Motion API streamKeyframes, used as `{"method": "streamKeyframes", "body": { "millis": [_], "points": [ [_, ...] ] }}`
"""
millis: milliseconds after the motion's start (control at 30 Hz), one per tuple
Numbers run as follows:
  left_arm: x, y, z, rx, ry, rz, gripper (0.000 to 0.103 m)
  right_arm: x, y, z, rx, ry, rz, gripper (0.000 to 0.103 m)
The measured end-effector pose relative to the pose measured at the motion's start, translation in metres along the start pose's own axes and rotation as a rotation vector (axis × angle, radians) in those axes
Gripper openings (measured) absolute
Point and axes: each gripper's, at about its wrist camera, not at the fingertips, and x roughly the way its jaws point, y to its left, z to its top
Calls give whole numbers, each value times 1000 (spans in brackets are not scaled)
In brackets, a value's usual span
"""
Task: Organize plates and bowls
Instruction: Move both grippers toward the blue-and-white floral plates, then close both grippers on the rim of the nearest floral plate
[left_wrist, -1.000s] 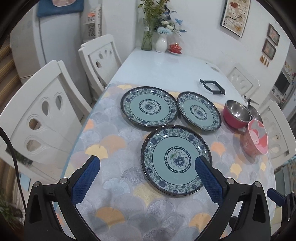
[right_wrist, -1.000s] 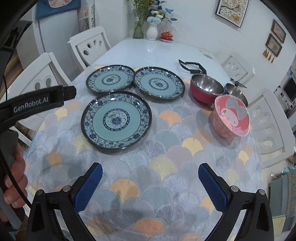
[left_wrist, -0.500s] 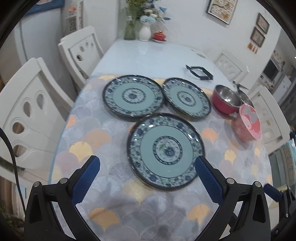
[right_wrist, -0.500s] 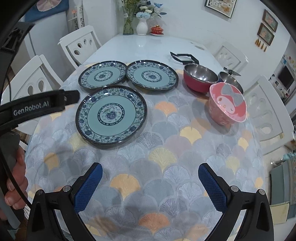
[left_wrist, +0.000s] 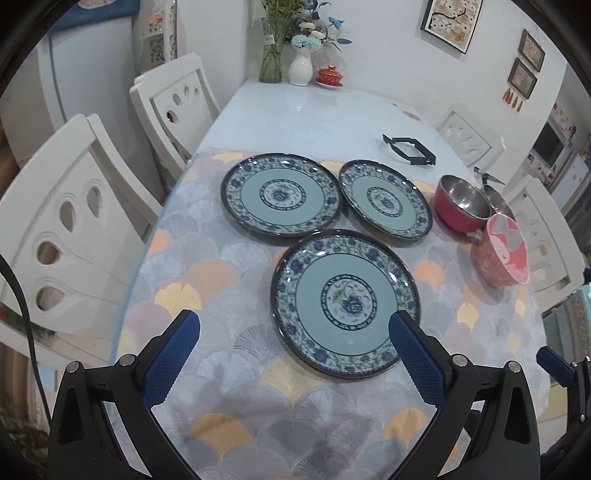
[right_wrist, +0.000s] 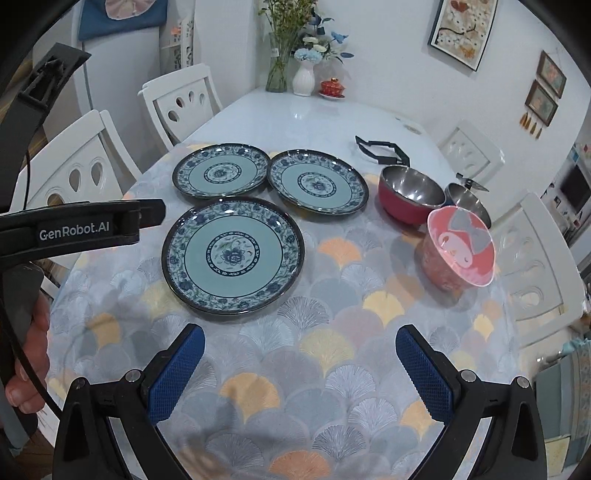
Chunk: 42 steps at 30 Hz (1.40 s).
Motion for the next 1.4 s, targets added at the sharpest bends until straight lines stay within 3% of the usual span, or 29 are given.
{"method": "streamKeyframes", "body": {
  "millis": [400,600,733,967,1400],
  "points": [
    [6,-21,6,-11,43,-63,101,-5,-14,4,-15,-7,5,103],
    [4,-23,8,6,21,-23,101,-2,-10,13,-51,-14,7,103],
    [15,-13,7,-36,72,-8,101,3,-21,17,-7,-4,30,103],
    [26,8,1,-92,124,-26,101,31,-42,33,88,71,102,103],
    [53,16,5,-11,170,-57,101,77,-34,66,100,130,137,103]
  ]
}}
